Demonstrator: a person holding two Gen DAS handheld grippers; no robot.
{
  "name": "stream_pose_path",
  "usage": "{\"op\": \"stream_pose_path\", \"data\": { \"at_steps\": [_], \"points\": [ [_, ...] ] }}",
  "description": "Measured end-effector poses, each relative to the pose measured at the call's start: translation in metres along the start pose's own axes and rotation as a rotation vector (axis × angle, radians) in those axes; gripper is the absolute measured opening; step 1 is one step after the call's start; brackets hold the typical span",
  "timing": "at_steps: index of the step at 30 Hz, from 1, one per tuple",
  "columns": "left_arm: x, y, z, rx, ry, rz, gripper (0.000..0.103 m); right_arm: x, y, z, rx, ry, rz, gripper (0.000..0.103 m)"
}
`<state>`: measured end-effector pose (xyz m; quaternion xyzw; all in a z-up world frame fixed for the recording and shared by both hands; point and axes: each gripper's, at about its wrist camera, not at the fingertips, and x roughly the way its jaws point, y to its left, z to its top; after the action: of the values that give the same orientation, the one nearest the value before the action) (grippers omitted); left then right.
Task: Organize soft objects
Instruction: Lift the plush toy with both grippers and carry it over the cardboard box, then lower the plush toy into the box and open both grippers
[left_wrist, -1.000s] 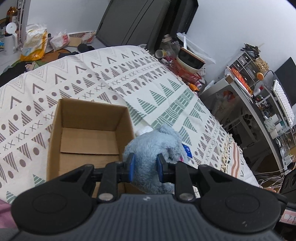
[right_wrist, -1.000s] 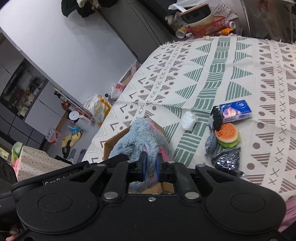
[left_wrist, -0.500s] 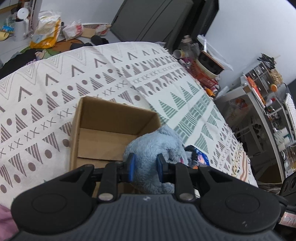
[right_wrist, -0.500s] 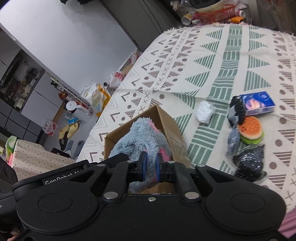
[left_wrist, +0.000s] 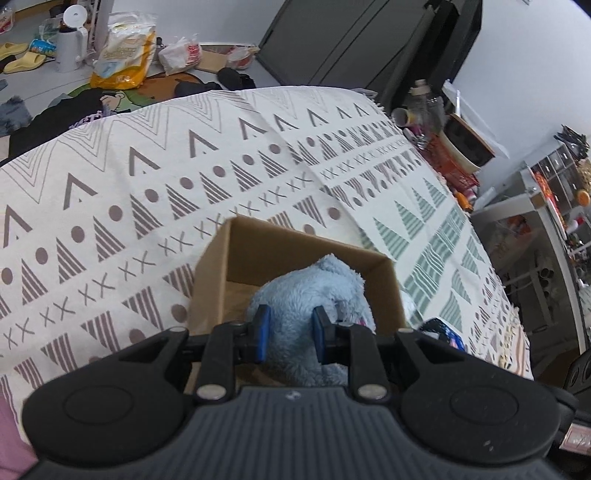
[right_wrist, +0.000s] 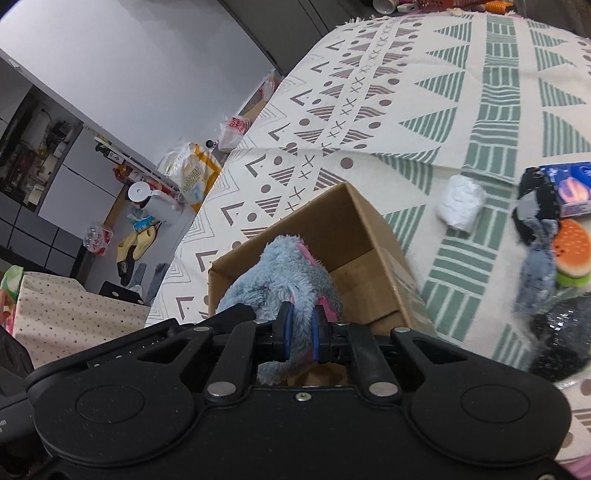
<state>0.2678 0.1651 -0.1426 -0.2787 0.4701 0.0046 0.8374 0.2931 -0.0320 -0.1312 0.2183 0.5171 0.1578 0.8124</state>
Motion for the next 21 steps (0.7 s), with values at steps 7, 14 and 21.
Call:
{"op": "stream_pose_path", "data": {
  "at_steps": [7, 14, 21],
  "points": [
    [-0.001, -0.003, 0.007, 0.038, -0.004, 0.069, 0.025, 0.003, 0.001, 0.002, -0.009, 0.004, -0.042, 0.027],
    [-0.02, -0.008, 0.013, 0.046, -0.028, 0.088, 0.037, -0.023, -0.002, 0.003, -0.019, -0.011, -0.042, 0.038],
    [-0.043, -0.034, 0.007, 0.097, -0.074, 0.133, 0.064, -0.063, 0.0, 0.005, -0.084, -0.058, -0.039, 0.062]
  ]
}}
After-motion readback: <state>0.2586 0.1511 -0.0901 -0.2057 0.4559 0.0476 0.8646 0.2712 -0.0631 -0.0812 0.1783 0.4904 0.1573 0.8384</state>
